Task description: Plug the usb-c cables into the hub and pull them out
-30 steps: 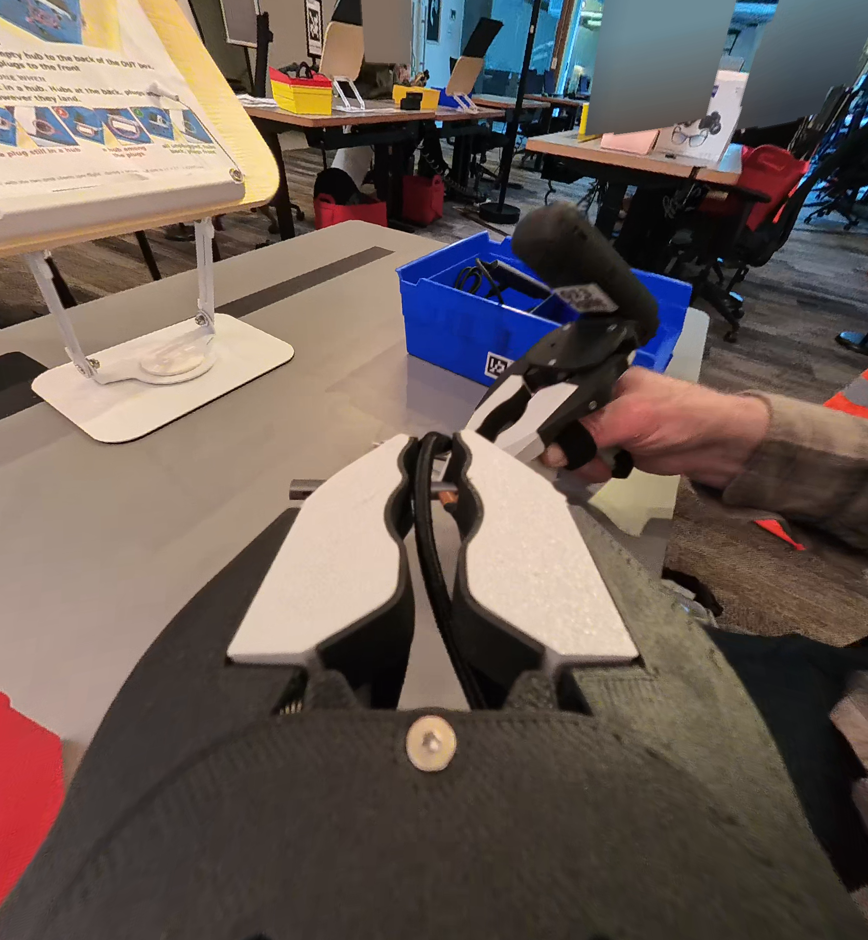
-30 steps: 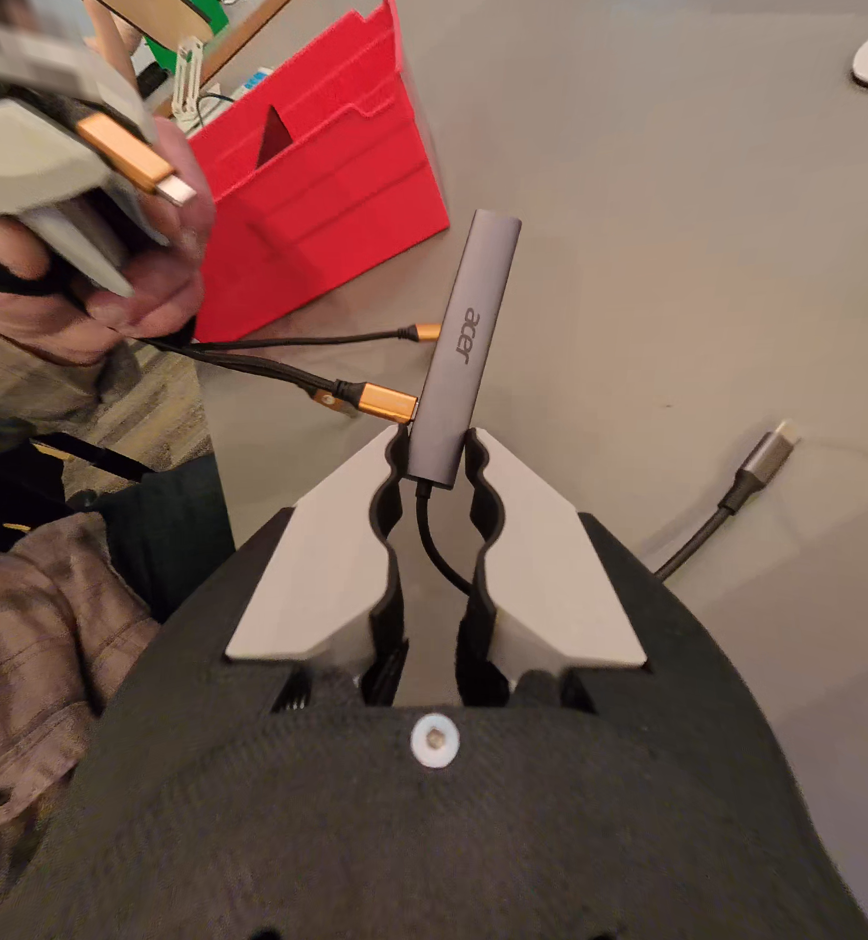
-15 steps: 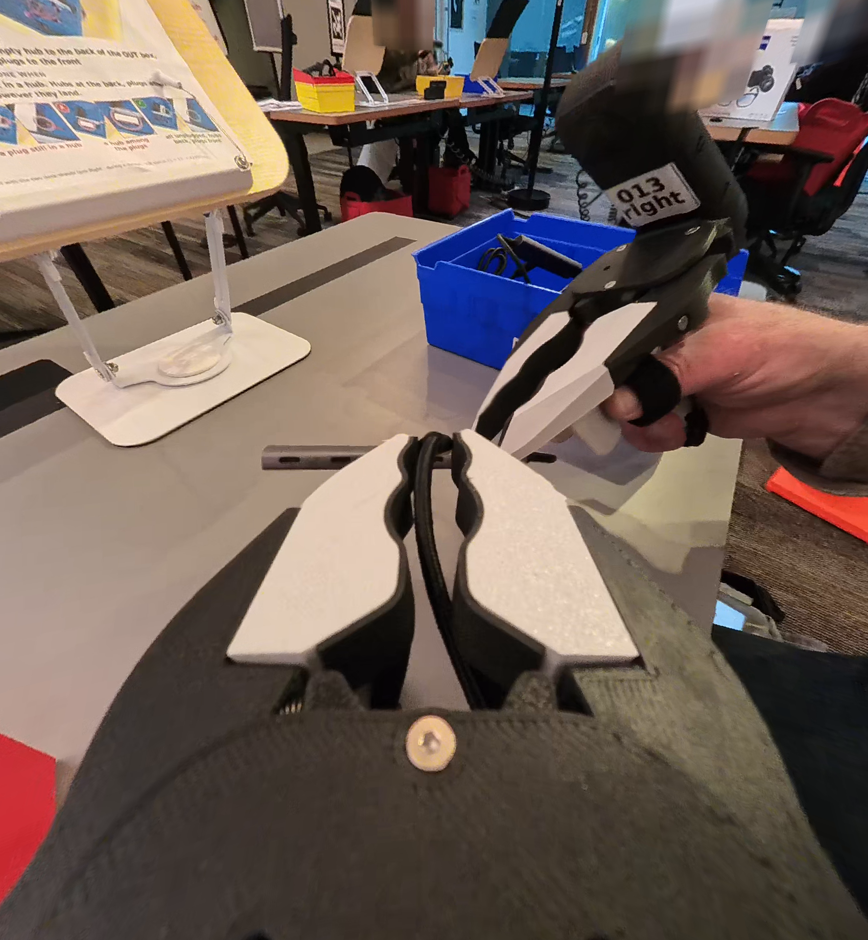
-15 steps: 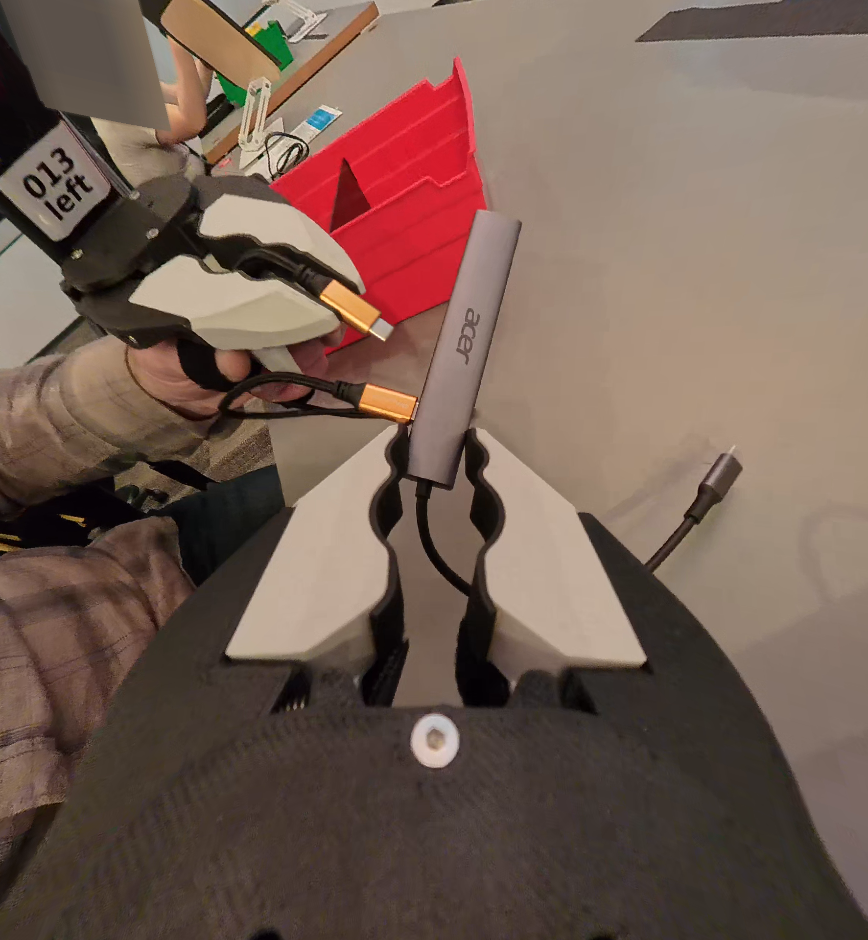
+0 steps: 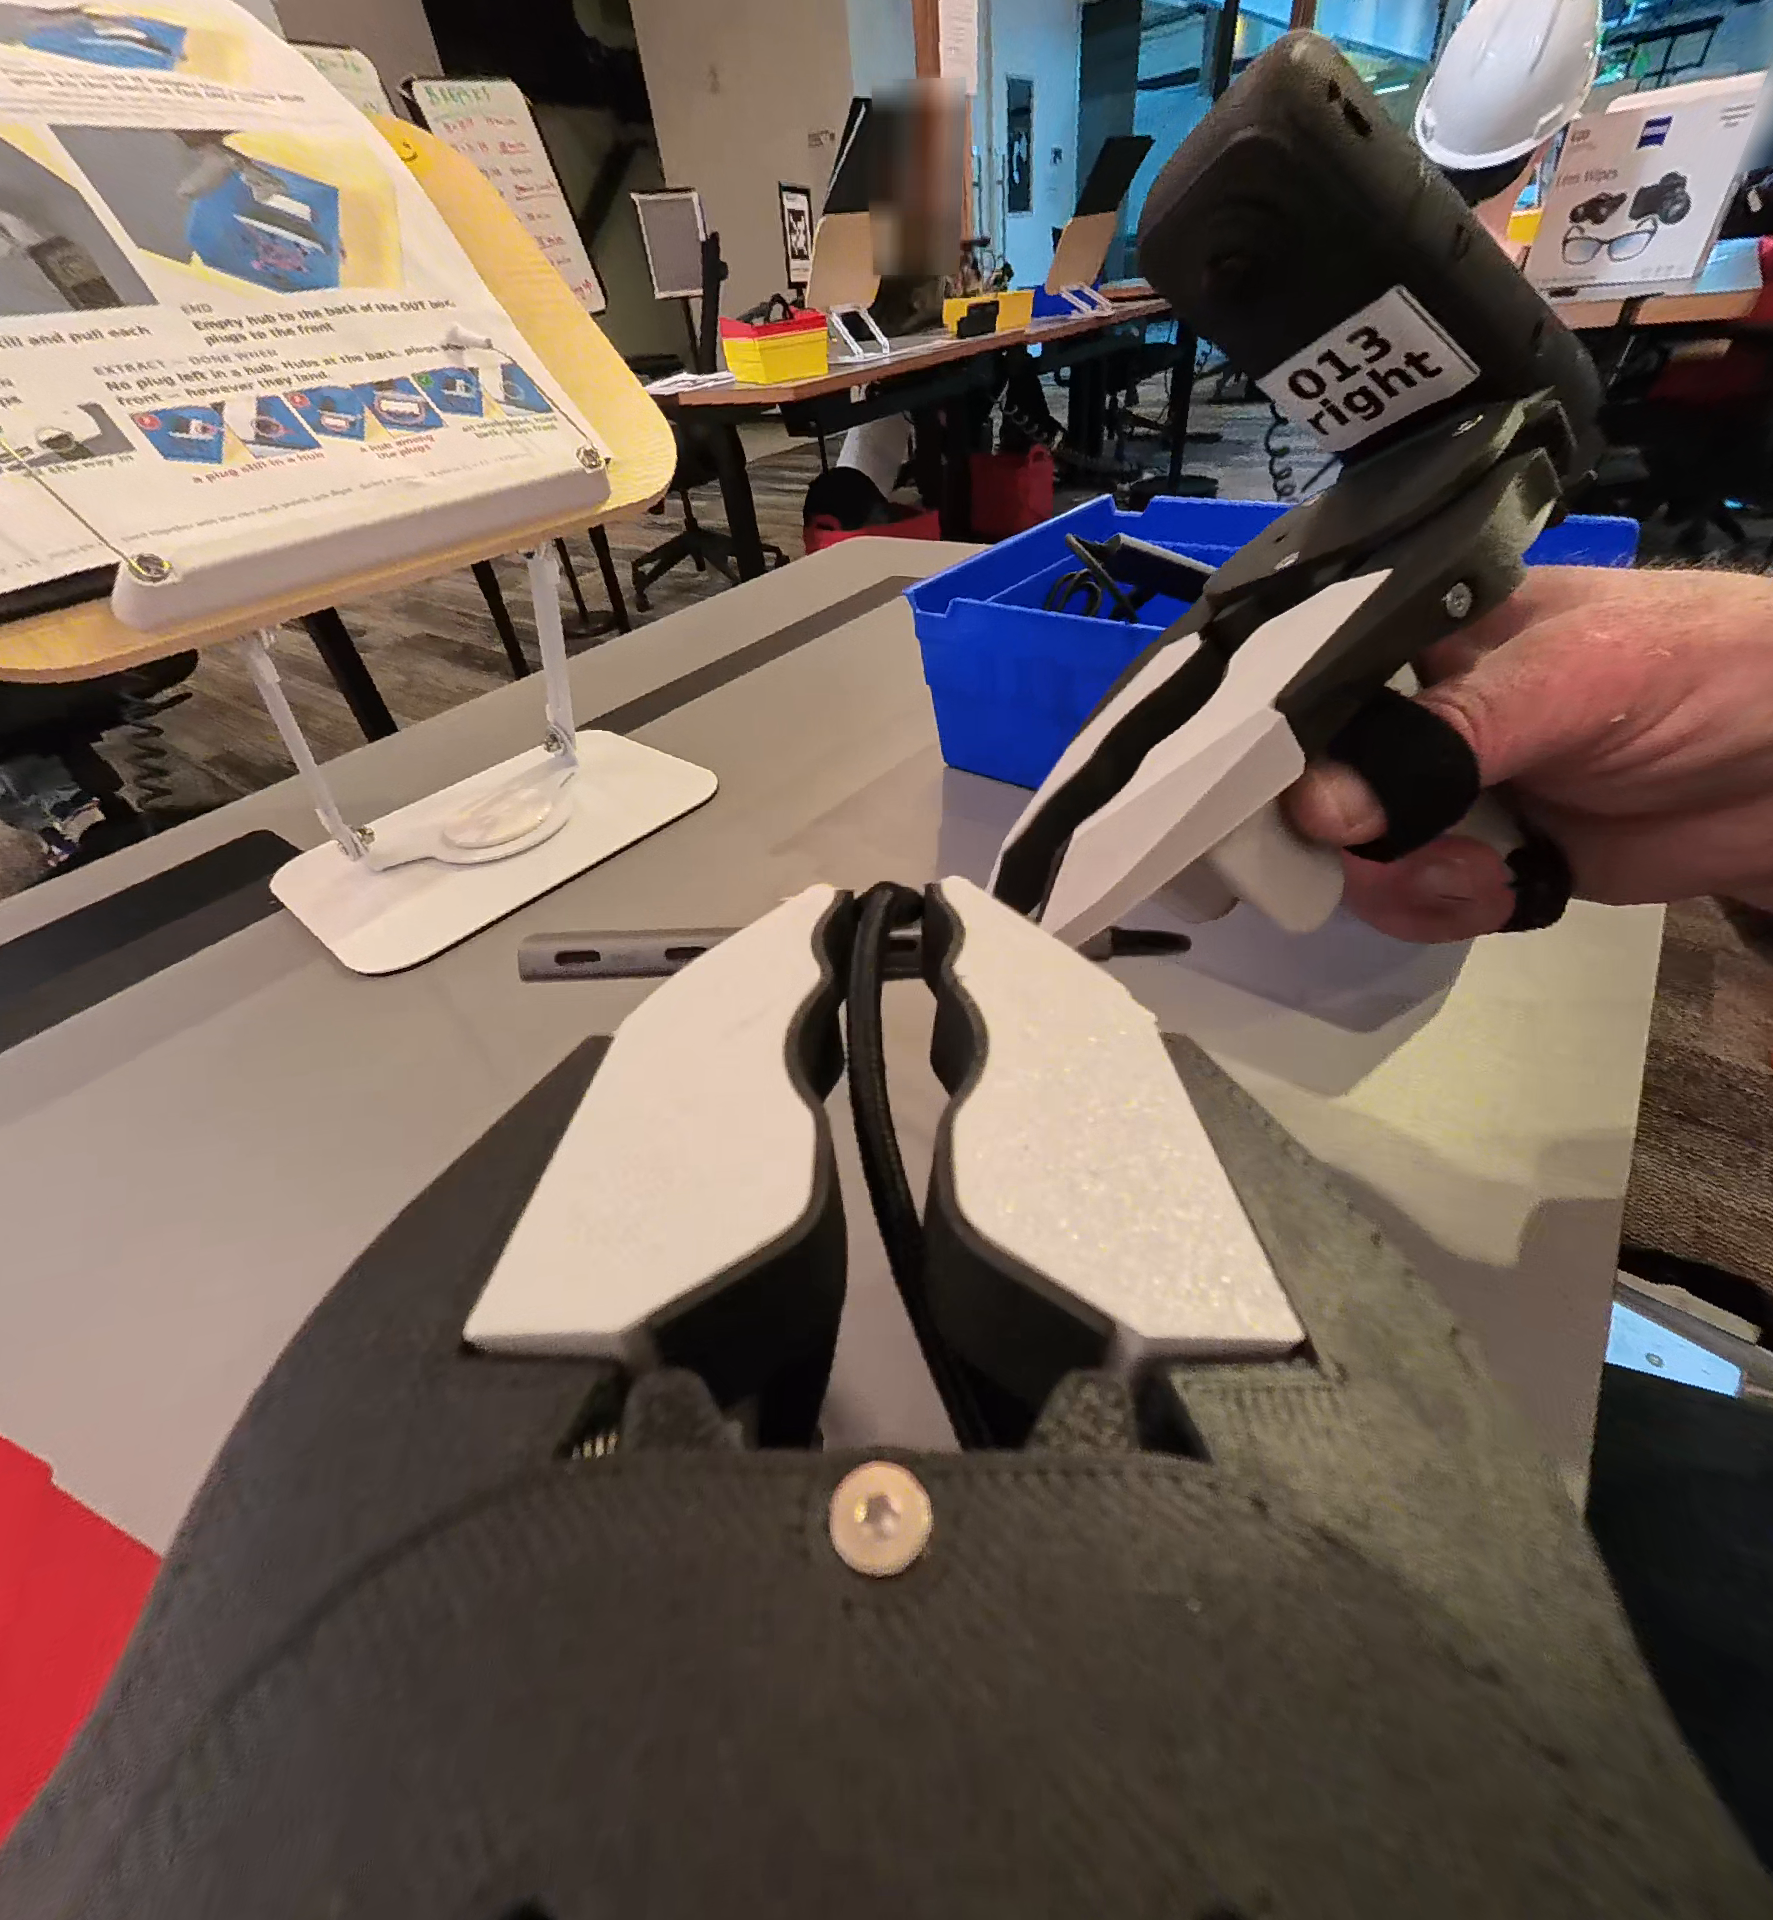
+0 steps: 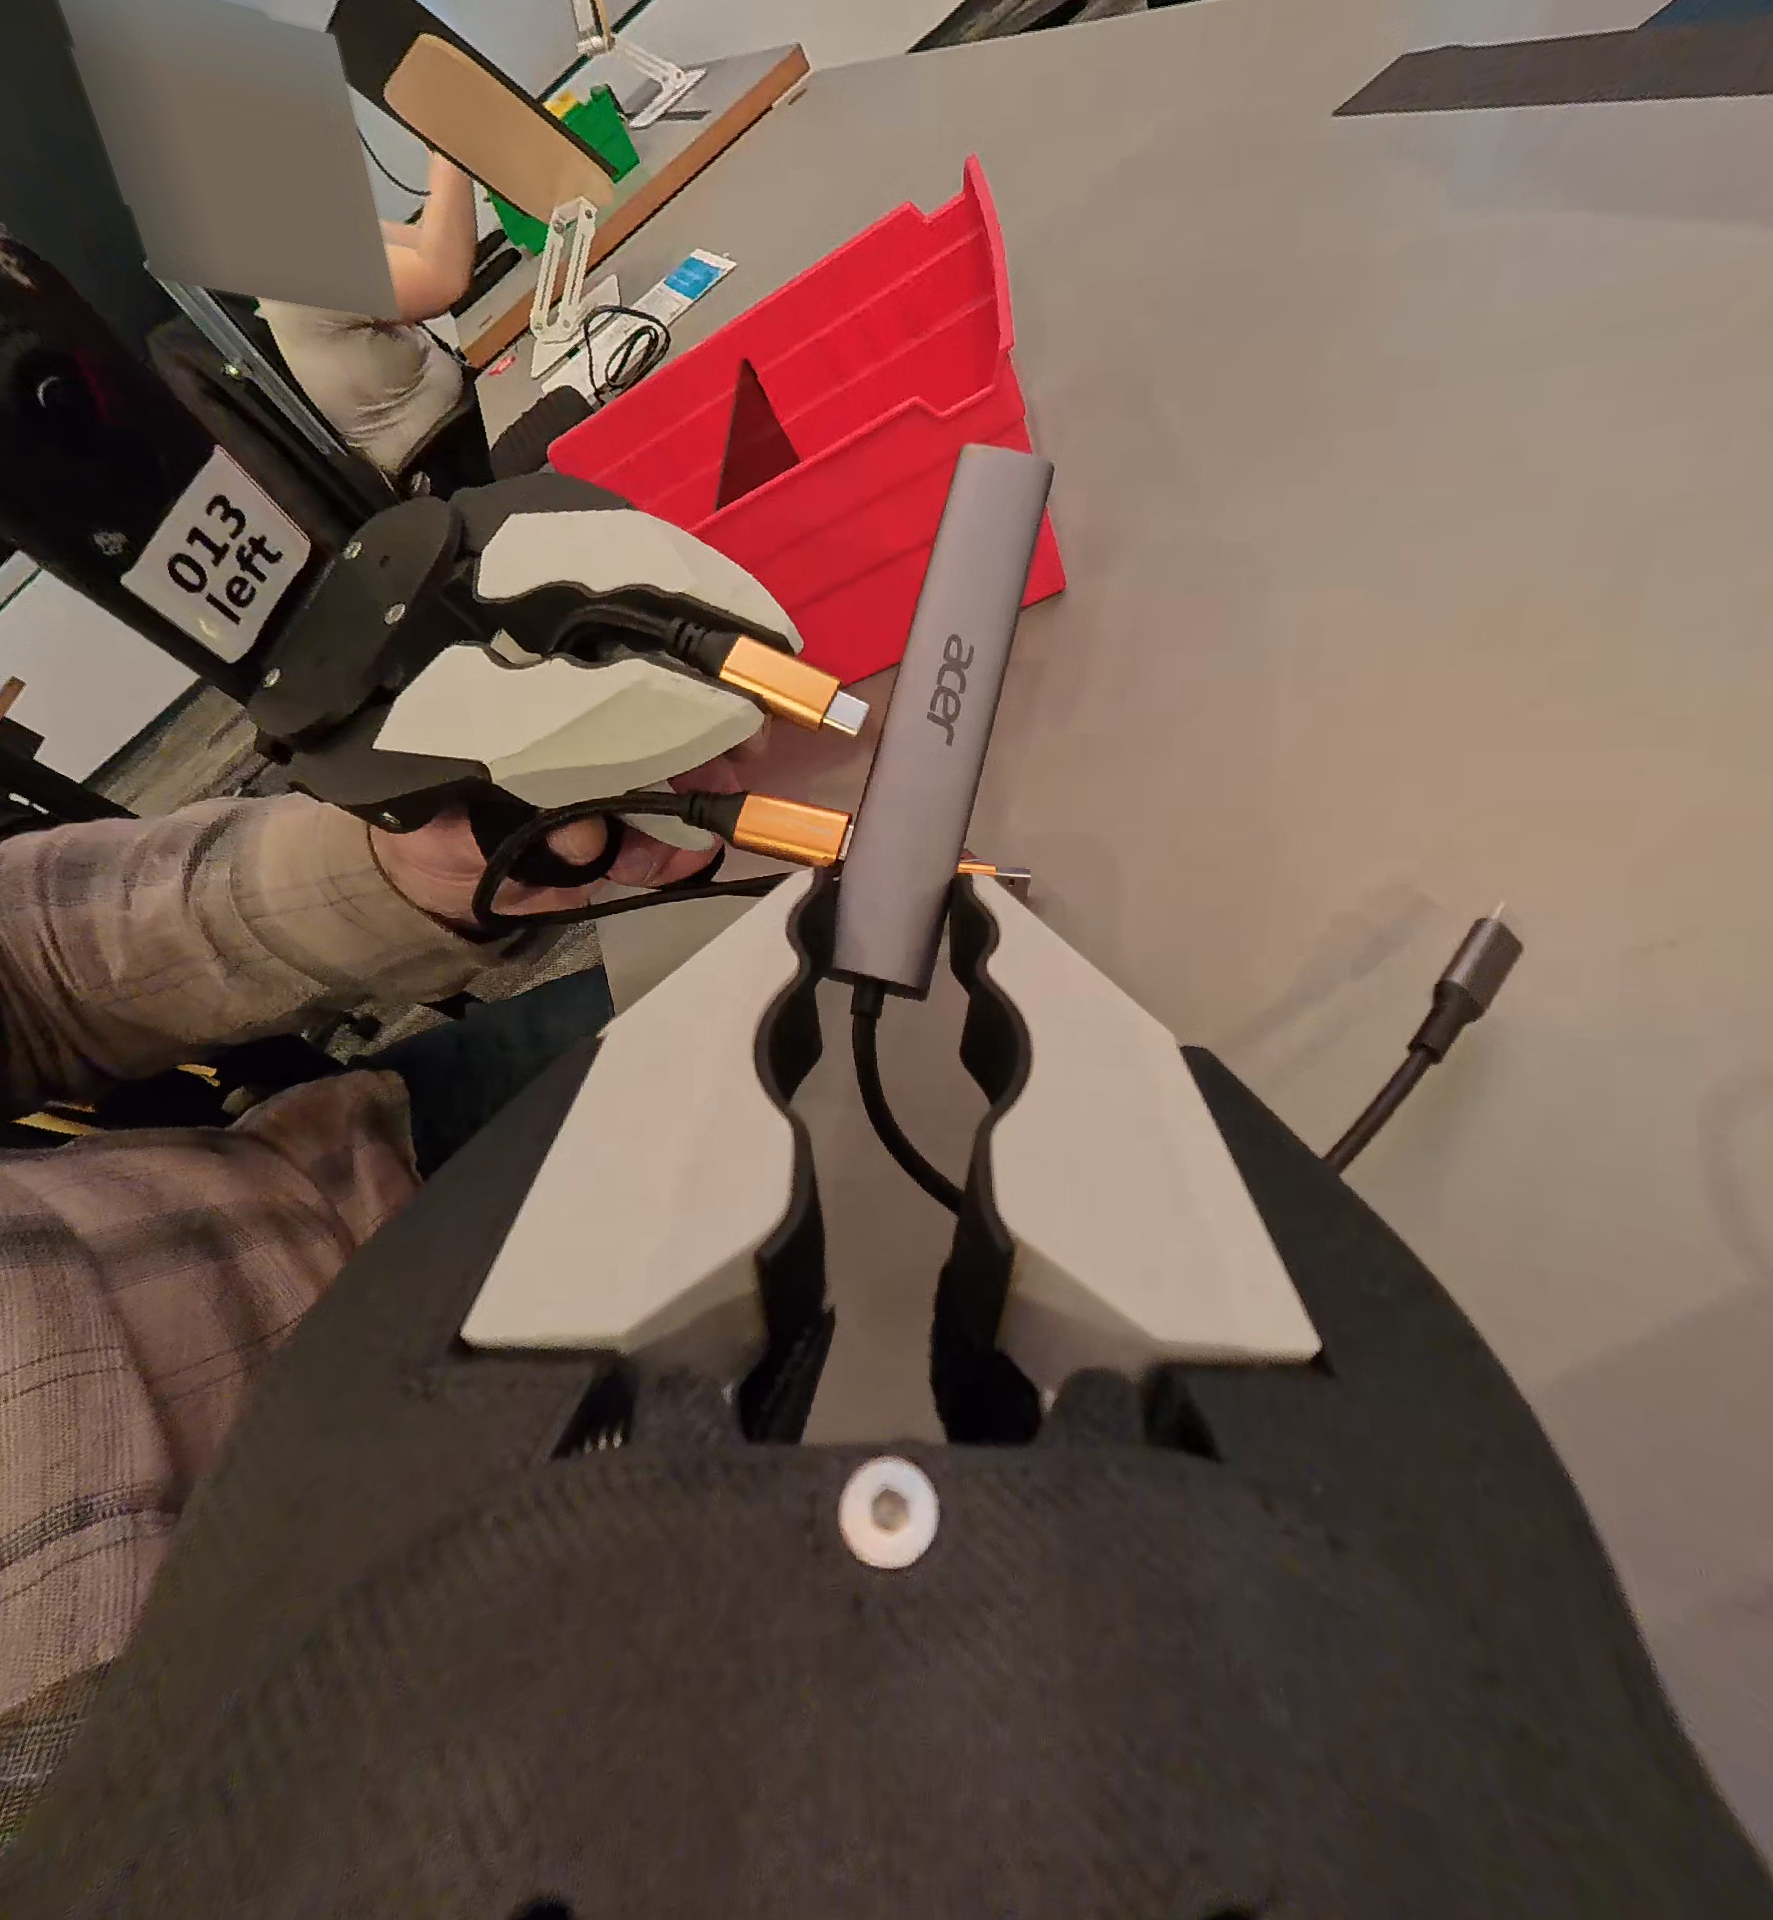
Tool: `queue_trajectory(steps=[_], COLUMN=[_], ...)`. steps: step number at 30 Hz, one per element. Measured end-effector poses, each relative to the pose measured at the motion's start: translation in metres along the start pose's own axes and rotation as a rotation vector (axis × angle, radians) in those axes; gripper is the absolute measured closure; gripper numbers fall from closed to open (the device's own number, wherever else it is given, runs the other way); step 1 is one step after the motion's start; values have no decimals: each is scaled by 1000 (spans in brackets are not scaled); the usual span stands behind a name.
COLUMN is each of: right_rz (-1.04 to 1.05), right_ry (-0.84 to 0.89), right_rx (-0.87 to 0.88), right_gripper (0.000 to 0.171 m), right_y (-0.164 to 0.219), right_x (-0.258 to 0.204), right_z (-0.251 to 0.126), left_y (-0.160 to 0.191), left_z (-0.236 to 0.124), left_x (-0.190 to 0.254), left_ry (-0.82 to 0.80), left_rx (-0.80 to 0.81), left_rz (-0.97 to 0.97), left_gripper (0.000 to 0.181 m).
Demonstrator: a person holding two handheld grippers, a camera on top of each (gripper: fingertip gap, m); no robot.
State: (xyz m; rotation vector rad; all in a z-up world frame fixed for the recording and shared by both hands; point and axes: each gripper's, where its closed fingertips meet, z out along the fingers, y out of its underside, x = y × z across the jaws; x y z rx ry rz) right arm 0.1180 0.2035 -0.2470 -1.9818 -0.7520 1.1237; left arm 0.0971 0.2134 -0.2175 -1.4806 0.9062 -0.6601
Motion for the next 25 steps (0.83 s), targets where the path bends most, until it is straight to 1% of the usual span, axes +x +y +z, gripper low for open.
queue_trajectory(steps=[8, 17, 21, 25], right_rz=[10, 50, 61, 66], right_ry=[-12, -40, -56, -58], right_rx=[16, 67, 74, 82], right_gripper=[152, 152, 152, 152], right_y=[-2, -7, -8, -9], right_x=[-1, -1, -4, -5], right_z=[-1, -2, -1, -2], left_y=[4, 10, 13, 11], left_z=[-1, -6, -3, -3], left_x=[3, -6, 1, 0], left_ry=[-6, -37, -32, -61], left_rx=[27, 26, 23, 45], left_rz=[13, -3, 23, 41], left_gripper=[169, 169, 169, 169])
